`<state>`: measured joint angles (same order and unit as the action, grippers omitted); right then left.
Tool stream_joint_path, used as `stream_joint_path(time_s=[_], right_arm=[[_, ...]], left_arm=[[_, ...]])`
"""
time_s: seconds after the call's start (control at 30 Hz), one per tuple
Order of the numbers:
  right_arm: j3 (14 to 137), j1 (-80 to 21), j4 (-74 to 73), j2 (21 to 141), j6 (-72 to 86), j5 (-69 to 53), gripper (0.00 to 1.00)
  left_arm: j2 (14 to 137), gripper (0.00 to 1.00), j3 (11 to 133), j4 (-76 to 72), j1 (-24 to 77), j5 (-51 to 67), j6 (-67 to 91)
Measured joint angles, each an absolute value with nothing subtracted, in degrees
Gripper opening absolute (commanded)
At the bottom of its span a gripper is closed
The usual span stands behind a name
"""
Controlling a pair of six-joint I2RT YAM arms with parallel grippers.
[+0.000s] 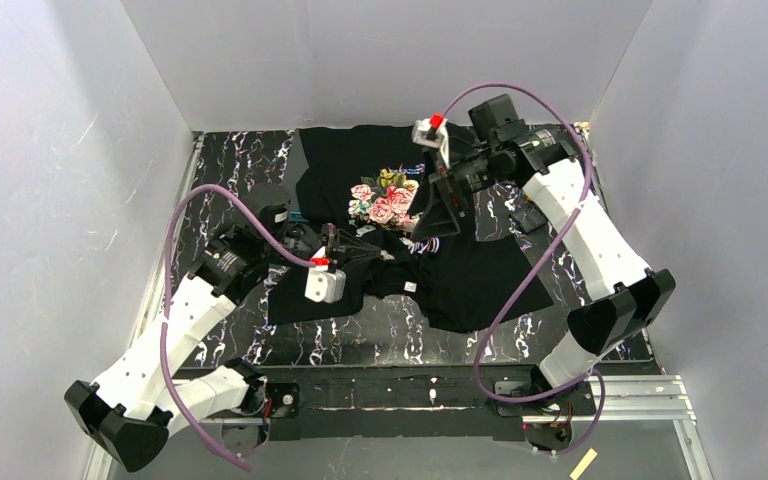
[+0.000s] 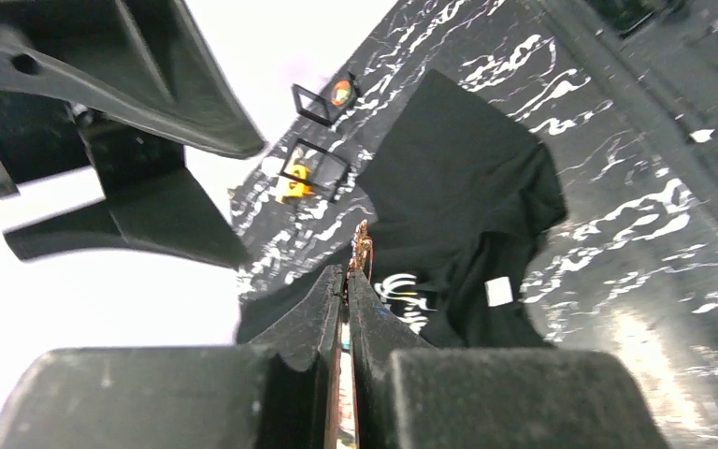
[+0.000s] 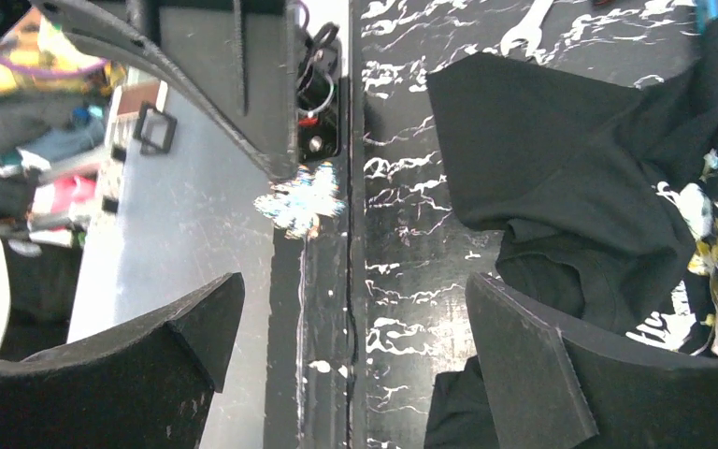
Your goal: Remove the brooch from the garment
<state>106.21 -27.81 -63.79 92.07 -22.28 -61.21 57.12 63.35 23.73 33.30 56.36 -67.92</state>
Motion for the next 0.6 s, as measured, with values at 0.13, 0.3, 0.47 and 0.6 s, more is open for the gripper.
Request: stream_joint_path(time_s=[0.13, 0.3, 0.47, 0.6], right_arm=[[108.2, -33.2, -68.9, 93.2, -29.3, -58.0, 0.98], [109.9, -36.3, -71.6, 93.5, -34.1, -54.7, 0.98], [110.8, -37.1, -72.6, 93.6, -38.2, -51.6, 0.98], [110.9, -38.8, -72.8, 93.6, -40.0, -50.0, 0.98]], left_arm=[[58.8, 0.0, 63.0, 21.4, 33.3, 58.2, -77.9], [59.0, 0.0, 62.6, 20.0, 33.5, 60.9, -86.2], [59.0, 0.0, 62.6, 19.7, 33.9, 62.8, -91.0], [59.1, 0.0, 62.6, 19.7, 34.0, 63.9, -93.7]])
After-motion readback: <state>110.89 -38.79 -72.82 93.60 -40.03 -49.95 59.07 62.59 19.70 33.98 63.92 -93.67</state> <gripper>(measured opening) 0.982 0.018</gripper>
